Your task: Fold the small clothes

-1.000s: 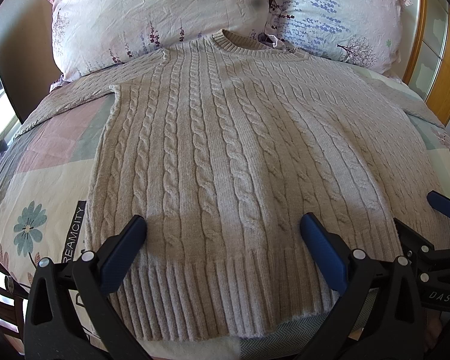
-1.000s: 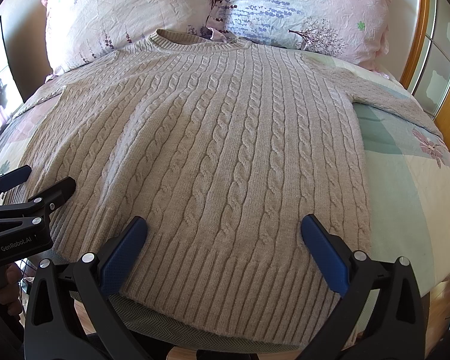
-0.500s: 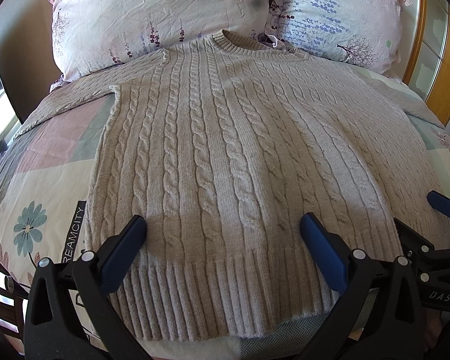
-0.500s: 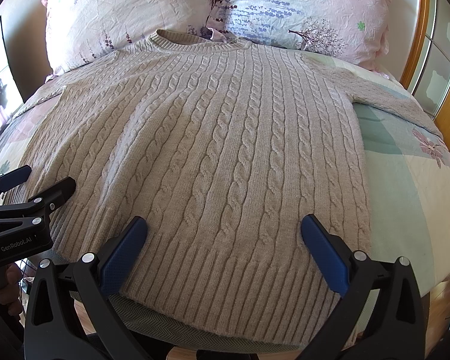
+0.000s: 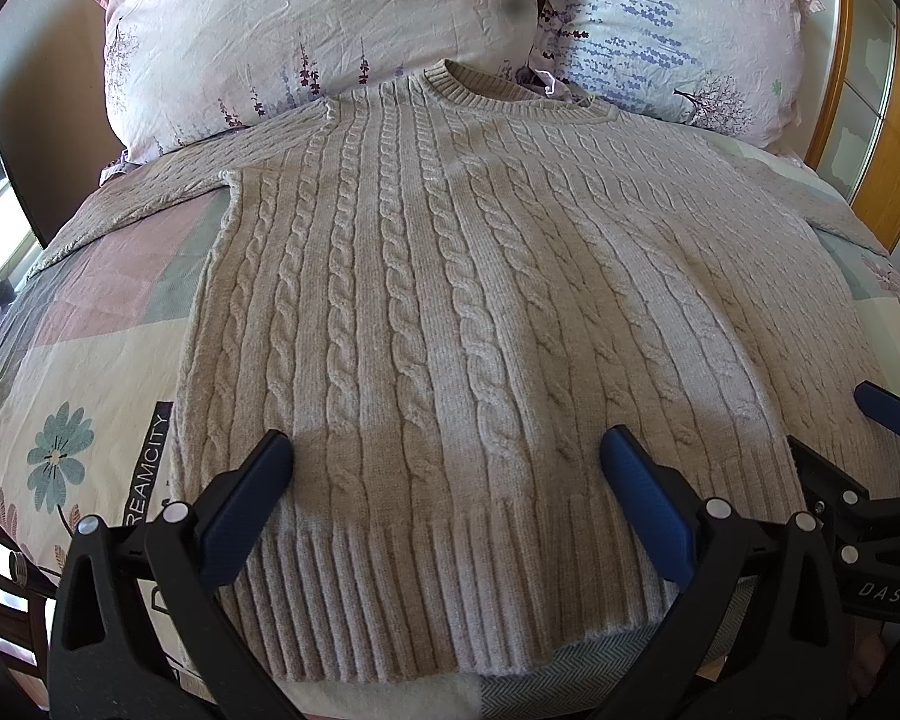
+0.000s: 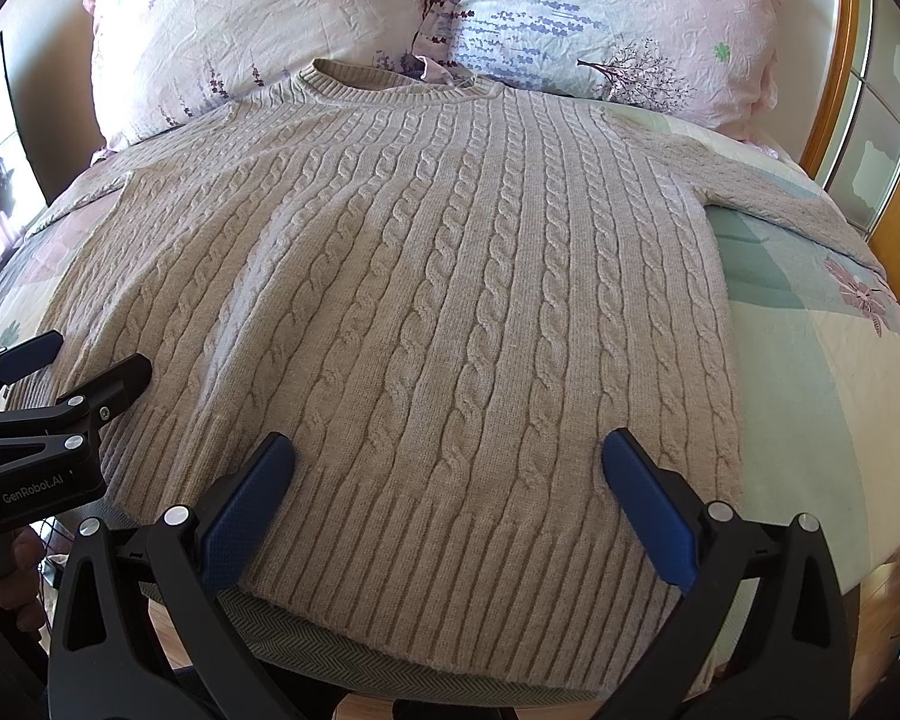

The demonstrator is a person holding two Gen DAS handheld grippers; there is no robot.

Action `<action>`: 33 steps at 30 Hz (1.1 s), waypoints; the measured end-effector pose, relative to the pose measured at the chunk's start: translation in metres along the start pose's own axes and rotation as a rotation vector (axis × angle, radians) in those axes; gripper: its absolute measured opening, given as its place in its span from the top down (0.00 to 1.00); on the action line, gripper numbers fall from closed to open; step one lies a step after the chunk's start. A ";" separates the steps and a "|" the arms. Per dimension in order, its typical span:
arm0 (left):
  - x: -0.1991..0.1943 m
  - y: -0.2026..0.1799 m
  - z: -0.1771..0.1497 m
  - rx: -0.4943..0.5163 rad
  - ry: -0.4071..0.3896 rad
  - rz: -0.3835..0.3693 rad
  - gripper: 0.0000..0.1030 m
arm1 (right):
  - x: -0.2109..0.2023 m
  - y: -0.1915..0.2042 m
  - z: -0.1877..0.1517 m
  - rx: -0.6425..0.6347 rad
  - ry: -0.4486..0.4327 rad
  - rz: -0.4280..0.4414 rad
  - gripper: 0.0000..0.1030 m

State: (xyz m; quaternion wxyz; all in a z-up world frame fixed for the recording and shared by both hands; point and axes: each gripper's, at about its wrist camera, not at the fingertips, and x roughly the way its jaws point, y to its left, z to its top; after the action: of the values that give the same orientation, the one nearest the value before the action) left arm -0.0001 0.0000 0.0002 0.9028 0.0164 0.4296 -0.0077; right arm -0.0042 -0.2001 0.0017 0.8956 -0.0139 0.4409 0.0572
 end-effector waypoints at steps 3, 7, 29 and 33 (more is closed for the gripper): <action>0.000 0.000 0.000 0.000 0.000 0.000 0.02 | 0.000 0.000 0.000 0.000 0.000 0.000 0.01; 0.000 0.000 0.000 0.000 0.000 0.000 0.02 | 0.000 0.000 0.000 0.000 0.000 0.000 0.01; 0.003 0.001 0.004 0.010 0.019 -0.008 0.02 | 0.000 -0.006 0.009 -0.053 0.008 0.055 0.01; 0.007 0.006 0.015 0.016 0.069 -0.054 0.02 | -0.004 -0.060 0.046 0.061 -0.029 0.044 0.01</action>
State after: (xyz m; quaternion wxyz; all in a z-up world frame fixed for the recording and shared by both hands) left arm 0.0162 0.0059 0.0049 0.8867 0.0122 0.4608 -0.0347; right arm 0.0362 -0.2562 0.0312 0.9004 0.0240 0.4298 0.0636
